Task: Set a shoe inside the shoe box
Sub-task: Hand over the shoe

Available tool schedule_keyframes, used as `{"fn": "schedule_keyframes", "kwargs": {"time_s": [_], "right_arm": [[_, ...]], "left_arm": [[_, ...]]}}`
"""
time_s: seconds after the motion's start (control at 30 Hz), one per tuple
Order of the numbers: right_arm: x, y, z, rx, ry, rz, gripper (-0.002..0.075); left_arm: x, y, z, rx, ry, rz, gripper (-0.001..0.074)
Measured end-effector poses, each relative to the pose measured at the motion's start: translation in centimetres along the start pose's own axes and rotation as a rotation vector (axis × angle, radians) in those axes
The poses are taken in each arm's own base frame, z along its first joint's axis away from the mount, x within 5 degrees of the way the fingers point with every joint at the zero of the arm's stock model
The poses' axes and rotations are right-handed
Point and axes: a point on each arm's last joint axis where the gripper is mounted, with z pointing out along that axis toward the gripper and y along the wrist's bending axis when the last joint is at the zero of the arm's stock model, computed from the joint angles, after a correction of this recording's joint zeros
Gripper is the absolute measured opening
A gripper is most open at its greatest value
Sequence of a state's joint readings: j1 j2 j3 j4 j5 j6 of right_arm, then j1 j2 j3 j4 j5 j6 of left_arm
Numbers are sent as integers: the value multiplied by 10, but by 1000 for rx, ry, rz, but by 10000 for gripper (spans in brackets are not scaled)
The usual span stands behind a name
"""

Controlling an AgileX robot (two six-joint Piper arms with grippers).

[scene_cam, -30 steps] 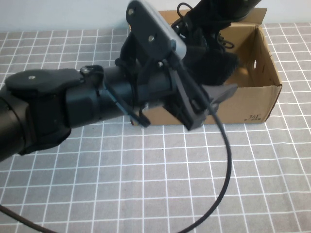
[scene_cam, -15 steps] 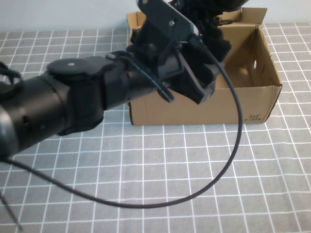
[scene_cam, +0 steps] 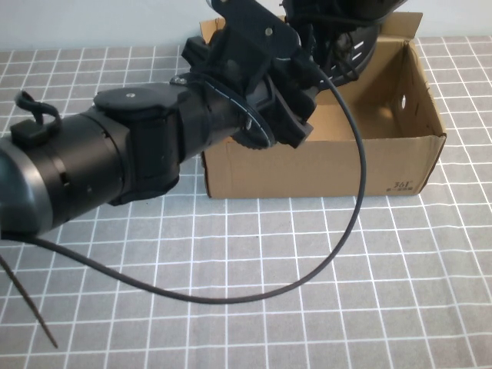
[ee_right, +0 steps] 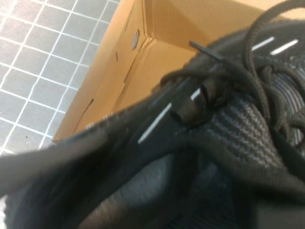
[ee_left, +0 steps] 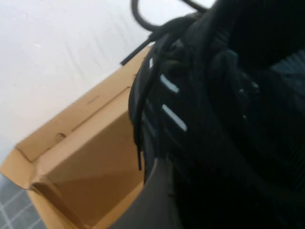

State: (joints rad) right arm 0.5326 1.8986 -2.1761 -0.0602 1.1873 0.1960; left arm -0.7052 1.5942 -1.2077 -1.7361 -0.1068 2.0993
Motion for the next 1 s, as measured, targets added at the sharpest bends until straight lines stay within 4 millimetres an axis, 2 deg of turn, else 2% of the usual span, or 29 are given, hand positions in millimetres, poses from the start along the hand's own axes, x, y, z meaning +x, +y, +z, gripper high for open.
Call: {"fn": "schedule_keyframes", "kwargs": {"time_s": [0.33, 0.9, 1.0], "right_arm": [[2, 1, 0, -10, 26, -28, 2], [5, 1, 8, -7, 62, -66, 2], [5, 1, 8, -7, 62, -68, 2]], "left_arm": [[2, -4, 7, 29, -2, 85, 670], [18, -7, 23, 7, 69, 97, 668], [18, -7, 25, 4, 74, 97, 622]]}}
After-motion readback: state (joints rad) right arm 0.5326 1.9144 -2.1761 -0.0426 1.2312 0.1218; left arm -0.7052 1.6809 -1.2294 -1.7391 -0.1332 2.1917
